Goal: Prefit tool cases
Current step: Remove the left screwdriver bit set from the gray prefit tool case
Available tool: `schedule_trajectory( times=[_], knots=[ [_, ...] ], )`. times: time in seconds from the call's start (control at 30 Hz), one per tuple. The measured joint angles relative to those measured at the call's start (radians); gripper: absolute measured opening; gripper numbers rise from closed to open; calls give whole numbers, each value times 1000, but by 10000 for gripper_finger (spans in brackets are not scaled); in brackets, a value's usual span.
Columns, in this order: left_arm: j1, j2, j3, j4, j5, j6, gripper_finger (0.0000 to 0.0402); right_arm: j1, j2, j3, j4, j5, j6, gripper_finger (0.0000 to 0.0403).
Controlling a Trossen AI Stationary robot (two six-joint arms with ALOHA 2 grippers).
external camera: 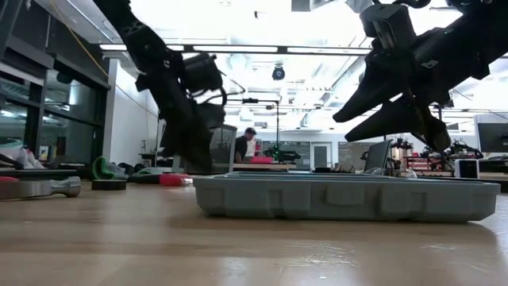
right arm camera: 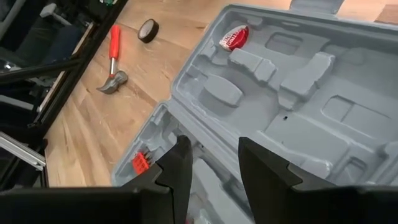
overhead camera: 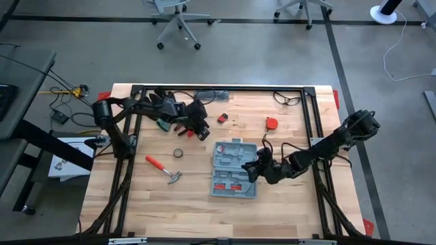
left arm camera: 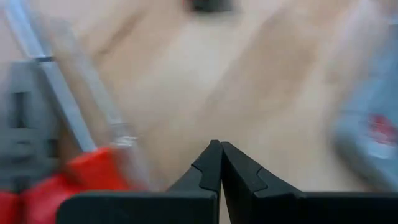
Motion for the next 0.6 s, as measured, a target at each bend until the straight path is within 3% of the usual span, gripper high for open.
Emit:
schedule_trajectory(
  times=[0.37, 0.6],
  knots=[
    [-227, -211, 0, 39, 24, 12, 0, 0, 0, 0, 37, -44, -33, 123],
    [-334, -190, 0, 122, -40, -1, 0, 50, 0, 0, 111, -125, -29, 123]
  ],
)
